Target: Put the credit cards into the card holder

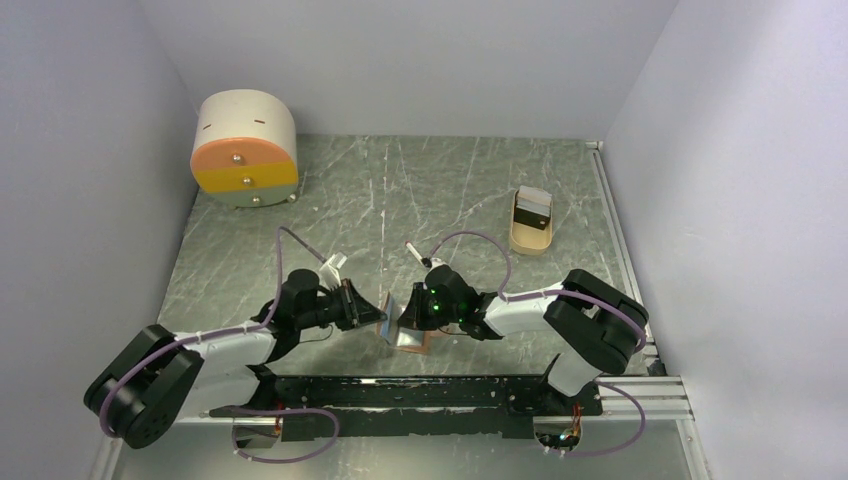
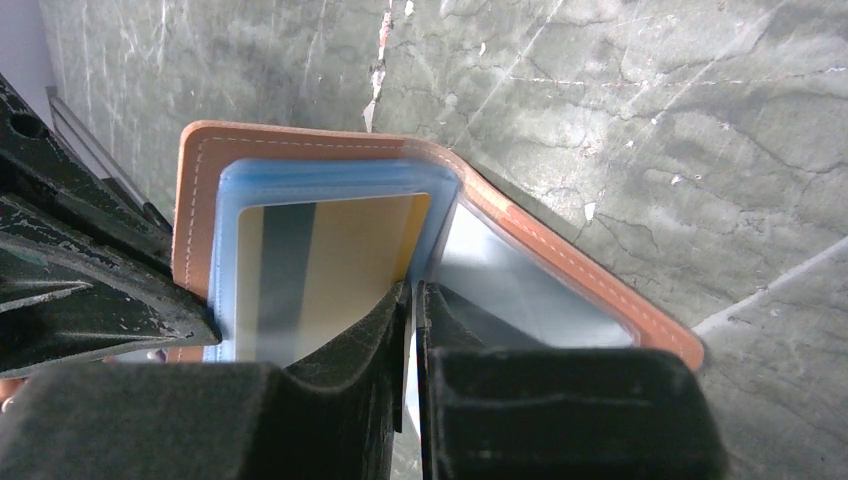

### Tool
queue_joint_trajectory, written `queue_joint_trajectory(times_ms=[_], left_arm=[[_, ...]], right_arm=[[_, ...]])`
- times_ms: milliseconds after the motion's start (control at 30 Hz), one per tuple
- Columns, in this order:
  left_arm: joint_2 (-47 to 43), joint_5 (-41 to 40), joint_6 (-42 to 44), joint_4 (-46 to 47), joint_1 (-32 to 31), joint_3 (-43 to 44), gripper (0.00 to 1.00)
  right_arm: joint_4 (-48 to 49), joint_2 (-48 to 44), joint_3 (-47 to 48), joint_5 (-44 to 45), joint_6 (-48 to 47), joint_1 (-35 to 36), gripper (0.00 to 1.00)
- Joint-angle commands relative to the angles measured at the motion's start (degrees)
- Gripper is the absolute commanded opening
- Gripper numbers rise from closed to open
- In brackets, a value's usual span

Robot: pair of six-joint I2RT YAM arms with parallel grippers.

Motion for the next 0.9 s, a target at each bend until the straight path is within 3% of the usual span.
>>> queue_joint_trajectory(times_ms=[0,300,567,867], left_arm=[[-2.9,-0.3,-2.0,3.5,-0.6,-3.0,0.09],[-3.1,0.7,-2.4,5.5,-0.5,-3.1,0.10],[1.0,3.4,-5.0,14.4,-0.5,-4.5,0.09],[1.9,3.2,-5.6,15.9,-0.6,-5.3,0.09]], right_arm=[[-2.6,0.5,-0.3,1.1,-1.5,-0.3,0.11],[-2.9,0.7,0.3,1.0,-1.7,-0.2,0.11],[-2.8,0.8,0.3,1.0,-1.8,-0.3,0.11],[-2.3,1.3,0.4,0.7,-1.9,-0.3,0.11]])
